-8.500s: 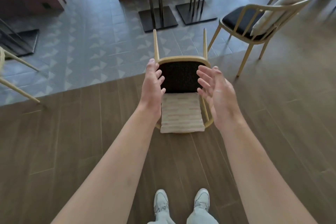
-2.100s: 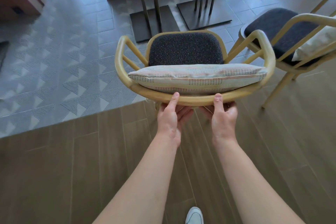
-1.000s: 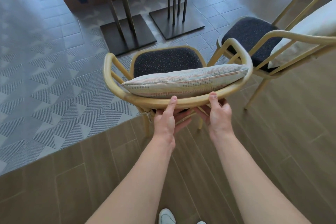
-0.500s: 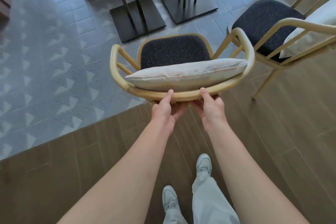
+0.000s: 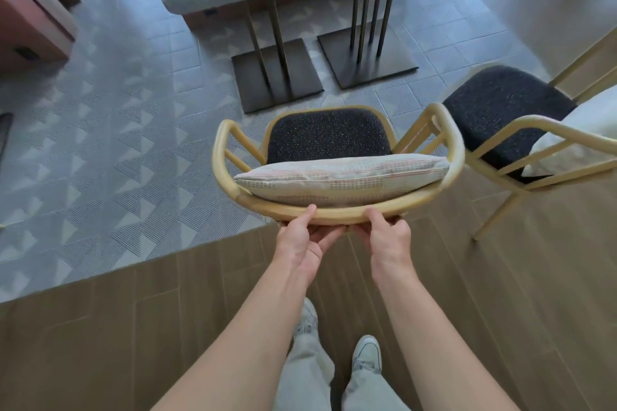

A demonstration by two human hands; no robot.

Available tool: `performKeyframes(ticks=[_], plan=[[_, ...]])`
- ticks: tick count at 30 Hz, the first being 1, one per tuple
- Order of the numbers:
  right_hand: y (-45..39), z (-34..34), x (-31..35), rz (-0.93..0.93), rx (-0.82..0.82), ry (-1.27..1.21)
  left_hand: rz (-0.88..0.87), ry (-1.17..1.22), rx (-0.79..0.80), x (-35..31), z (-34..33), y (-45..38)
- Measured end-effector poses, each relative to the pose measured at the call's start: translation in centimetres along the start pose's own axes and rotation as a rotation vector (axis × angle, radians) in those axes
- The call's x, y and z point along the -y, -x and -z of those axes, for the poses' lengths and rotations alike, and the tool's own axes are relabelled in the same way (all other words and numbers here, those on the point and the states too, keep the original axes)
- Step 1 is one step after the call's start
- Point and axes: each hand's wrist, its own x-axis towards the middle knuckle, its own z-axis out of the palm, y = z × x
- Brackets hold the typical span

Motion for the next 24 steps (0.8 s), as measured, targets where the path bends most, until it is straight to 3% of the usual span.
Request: performKeyframes(ticks=[11,24], plan=[[-6.2,-5.4,4.2,-0.006,0.098,-0.035,-0.023,0.132,-0.007,-4.0,-3.9,-5.8],[-10.9,-14.2,4.8,0.002,0.151,-0.015,-0.025,0.068,0.006,-11.7,-4.7,-12.3]])
